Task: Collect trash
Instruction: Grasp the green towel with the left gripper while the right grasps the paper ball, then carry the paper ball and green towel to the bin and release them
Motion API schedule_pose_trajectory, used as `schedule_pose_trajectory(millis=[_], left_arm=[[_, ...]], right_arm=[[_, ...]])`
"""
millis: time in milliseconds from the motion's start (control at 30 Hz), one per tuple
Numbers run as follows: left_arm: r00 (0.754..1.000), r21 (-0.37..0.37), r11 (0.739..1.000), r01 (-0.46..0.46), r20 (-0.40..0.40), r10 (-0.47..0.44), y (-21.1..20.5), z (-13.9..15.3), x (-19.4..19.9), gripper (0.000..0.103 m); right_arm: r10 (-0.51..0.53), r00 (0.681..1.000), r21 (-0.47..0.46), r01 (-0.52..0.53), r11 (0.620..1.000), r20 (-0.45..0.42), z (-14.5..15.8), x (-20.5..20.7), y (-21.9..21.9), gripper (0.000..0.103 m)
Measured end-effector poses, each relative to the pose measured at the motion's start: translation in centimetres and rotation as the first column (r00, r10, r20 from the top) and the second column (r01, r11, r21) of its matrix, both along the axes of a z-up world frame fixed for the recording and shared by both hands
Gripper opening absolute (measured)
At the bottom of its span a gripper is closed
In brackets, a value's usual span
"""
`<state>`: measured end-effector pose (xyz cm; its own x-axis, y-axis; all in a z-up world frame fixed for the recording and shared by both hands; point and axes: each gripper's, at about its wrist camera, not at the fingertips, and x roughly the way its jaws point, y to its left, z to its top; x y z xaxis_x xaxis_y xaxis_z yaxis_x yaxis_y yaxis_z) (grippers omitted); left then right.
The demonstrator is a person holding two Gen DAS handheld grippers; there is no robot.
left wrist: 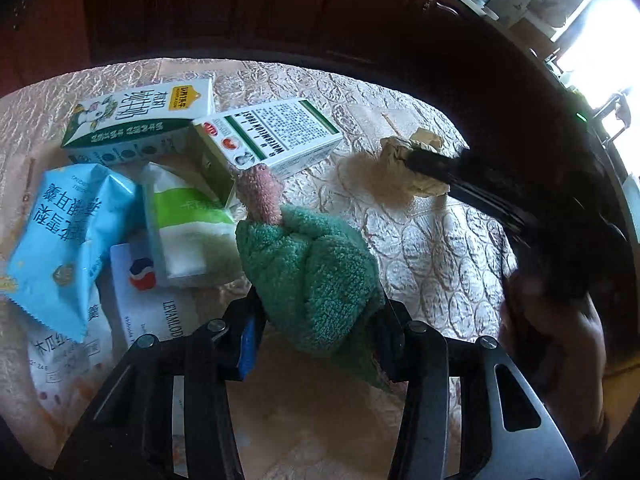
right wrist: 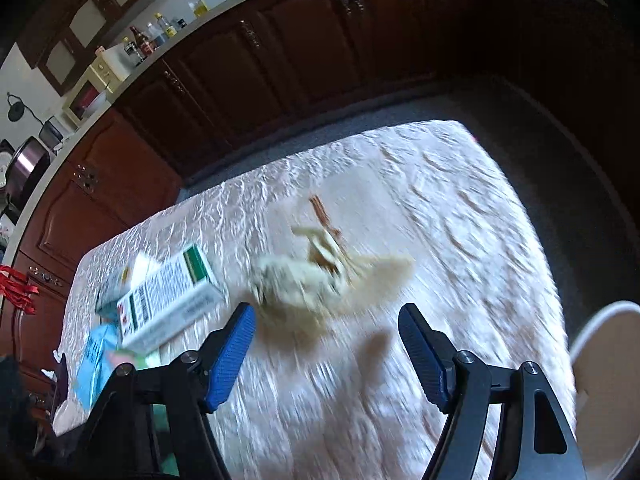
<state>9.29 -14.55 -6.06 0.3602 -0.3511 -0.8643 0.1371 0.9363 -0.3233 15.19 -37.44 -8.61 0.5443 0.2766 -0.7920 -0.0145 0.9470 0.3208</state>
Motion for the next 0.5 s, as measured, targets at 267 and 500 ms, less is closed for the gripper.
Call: schedule_pose_trajectory(millis=[267,500], left_arm=[[1.0,-0.01,1.0,0.026,0.012,-0.025,-0.7,0.6,-0.2,0.044],[0.995,0.001,0.996,0.087,0.043,-0.087,-1.4,2.1,-2.2,0.044]], right_arm=[[0.04,0.999,-0.006,-0.04,0.999,0.021,0.1,-0.9,1.2,0.034],[0.066,0.997,-0.007,-0.066,0.998,0.031,2.3,-7.1,-0.1,0.034]])
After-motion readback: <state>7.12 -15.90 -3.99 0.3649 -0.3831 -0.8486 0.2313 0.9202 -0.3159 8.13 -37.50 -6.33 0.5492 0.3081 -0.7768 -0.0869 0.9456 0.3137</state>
